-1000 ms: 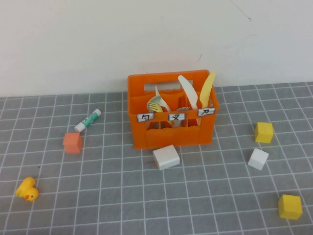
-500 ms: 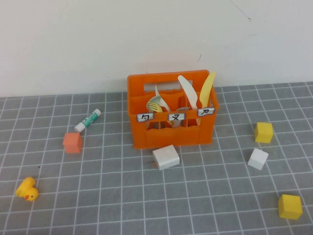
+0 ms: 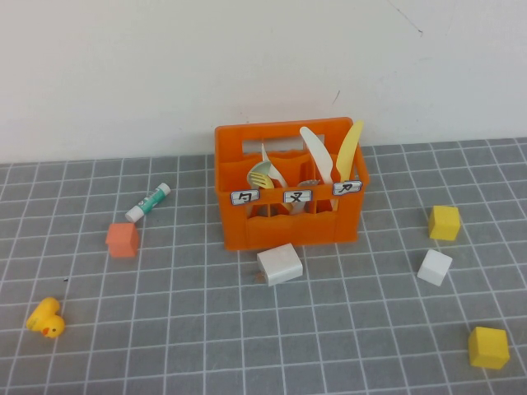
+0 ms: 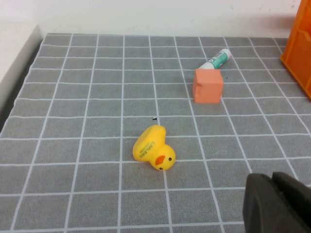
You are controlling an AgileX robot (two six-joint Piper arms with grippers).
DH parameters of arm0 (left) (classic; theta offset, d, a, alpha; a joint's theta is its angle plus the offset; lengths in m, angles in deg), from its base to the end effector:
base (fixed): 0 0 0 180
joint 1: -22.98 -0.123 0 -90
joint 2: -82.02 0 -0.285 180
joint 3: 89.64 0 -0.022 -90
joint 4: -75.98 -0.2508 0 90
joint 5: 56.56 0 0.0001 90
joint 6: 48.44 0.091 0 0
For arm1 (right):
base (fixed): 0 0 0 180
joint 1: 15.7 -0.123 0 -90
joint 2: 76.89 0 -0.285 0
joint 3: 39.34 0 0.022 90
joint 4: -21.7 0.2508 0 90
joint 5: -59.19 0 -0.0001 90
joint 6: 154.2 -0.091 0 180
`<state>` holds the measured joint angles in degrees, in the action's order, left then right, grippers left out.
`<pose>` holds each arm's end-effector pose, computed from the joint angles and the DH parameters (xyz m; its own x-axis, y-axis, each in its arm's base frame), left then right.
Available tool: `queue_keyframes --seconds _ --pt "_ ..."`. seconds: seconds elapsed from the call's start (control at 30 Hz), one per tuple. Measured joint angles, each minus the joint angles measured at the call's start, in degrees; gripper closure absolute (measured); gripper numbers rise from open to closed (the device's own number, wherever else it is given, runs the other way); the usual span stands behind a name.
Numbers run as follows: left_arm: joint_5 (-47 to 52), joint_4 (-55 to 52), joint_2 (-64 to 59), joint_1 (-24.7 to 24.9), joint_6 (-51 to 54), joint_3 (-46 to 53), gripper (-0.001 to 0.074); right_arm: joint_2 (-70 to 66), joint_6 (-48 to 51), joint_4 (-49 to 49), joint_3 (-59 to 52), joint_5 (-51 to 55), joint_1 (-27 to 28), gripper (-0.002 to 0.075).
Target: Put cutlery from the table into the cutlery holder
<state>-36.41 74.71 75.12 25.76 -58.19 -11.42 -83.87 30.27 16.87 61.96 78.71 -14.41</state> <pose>0.0528 -0.0019 0.1764 -0.2662 -0.1361 -0.9543 0.0016 0.9899 -0.1416 0.0533 -0.0038 0.1746 -0.2656 -0.1508 -0.9522 0.0081 0.9873 -0.1587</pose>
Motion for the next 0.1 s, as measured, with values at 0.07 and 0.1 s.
queue_keyframes --seconds 0.07,0.1 --pt "0.0 0.0 0.0 0.0 0.0 0.0 0.0736 0.0 0.0 0.0 0.0 0.0 0.0 0.0727" --pt "0.0 0.0 0.0 0.0 0.0 0.0 0.0736 0.0 0.0 0.0 0.0 0.0 0.0 0.0727"
